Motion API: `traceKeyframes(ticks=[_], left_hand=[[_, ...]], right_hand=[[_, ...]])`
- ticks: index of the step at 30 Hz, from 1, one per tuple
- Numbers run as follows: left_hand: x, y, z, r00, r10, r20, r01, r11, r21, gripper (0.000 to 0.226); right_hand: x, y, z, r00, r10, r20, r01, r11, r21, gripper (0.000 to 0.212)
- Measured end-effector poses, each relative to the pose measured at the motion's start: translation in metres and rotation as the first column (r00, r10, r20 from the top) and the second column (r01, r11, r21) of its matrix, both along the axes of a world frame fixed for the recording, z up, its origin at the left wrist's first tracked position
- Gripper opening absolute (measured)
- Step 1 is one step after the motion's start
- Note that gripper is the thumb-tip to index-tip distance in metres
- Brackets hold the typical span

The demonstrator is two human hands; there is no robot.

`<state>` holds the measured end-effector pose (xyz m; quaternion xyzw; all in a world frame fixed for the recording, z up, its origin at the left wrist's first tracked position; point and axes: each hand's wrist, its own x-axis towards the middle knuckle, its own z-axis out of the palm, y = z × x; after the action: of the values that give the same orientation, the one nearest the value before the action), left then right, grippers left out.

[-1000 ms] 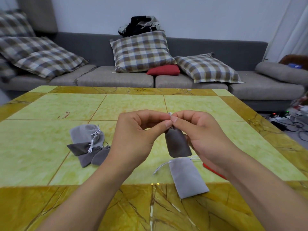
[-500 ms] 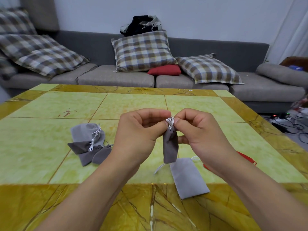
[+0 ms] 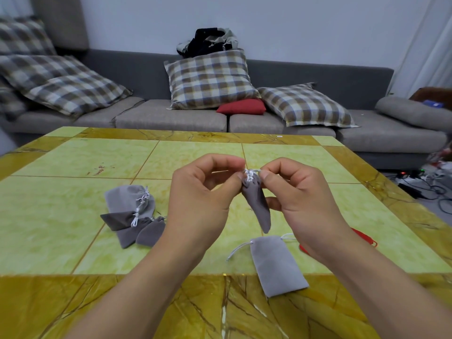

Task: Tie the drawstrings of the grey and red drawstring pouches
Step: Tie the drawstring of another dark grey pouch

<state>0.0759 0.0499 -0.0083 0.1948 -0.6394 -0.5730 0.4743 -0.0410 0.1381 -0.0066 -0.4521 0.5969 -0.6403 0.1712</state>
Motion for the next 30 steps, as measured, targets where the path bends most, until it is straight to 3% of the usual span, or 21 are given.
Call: traceKeyframes(ticks=[5, 15, 25, 30], left_hand=[[-0.001, 0.006, 0.0, 0.999, -0.037, 0.009, 0.037, 0.999, -0.003, 0.018], [0.001, 0.01, 0.007, 0.98, -0.192, -0.055, 0.199, 0.967, 0.159, 0.012], [0.002, 0.005, 0.004, 0.969, -0.245, -0.044, 0.249, 0.956, 0.153, 0.019], [0.003, 0.001, 0.003, 0.956, -0.291, -0.036, 0.292, 0.936, 0.196, 0.021]], right_hand=[[-0.002, 0.002, 0.003, 0.989, -0.076, -0.124, 0.074, 0.997, -0.022, 0.017], [-0.008, 0.001, 0.006, 0.999, -0.014, -0.035, 0.011, 0.997, -0.08, 0.016], [-0.011, 0.004, 0.008, 1.0, 0.018, -0.025, -0.019, 0.999, -0.026, 0.017], [-0.009, 0.005, 0.009, 0.998, 0.04, 0.05, -0.04, 0.999, -0.018, 0.019]])
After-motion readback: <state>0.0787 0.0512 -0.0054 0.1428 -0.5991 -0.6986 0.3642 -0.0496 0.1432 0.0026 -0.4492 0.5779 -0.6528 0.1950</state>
